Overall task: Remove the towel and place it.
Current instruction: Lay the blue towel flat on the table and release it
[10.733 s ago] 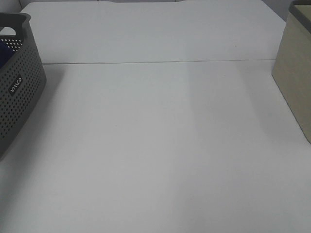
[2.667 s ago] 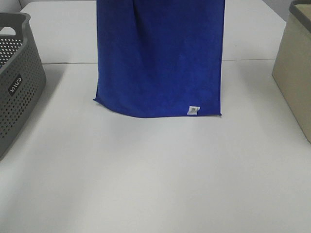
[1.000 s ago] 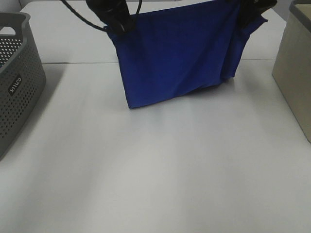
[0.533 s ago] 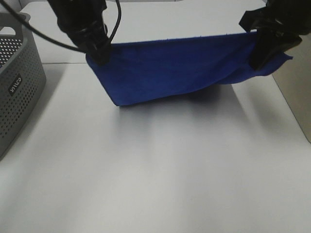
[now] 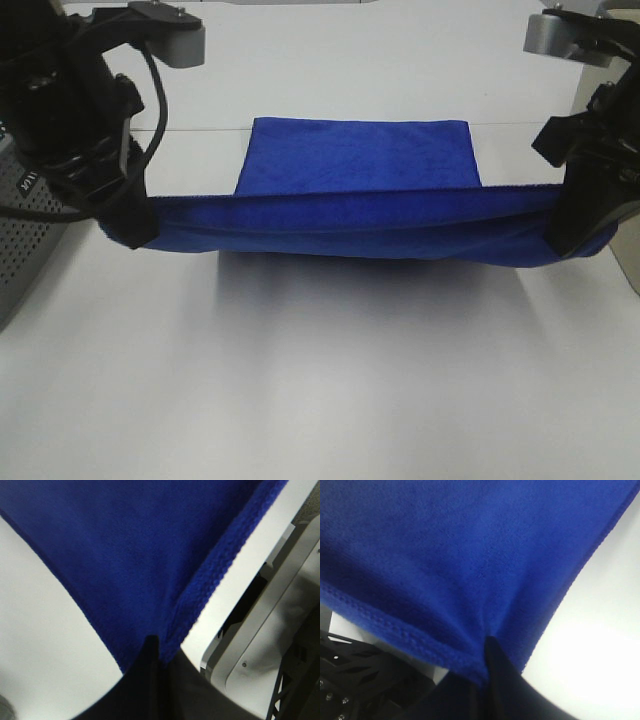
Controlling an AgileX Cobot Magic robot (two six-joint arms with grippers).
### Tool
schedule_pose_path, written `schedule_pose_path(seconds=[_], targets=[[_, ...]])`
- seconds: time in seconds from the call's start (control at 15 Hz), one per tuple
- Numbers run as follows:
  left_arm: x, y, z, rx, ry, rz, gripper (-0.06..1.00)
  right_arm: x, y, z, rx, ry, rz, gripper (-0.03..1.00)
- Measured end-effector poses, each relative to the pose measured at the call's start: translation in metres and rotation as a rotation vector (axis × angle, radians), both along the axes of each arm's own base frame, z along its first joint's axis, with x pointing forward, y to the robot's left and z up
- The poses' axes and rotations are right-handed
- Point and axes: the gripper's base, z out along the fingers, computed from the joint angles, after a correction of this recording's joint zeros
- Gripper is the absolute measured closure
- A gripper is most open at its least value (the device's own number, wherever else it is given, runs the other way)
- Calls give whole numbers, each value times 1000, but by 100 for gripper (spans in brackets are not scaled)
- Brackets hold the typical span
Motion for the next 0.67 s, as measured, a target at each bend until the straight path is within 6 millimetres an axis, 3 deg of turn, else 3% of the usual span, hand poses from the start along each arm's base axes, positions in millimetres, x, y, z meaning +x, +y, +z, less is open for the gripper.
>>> schedule_pose_path(seconds=[0.47, 0.6, 0.67], targets=[[-78, -3, -23, -24, 149, -43, 94, -56, -7, -27, 15, 118, -13, 95], [-87, -4, -22, -30, 156, -45, 94, -61, -7, -29, 18, 125, -15, 95], [-106, -7, -22, -32, 169, -47, 94, -74, -9, -35, 18, 147, -16, 95]])
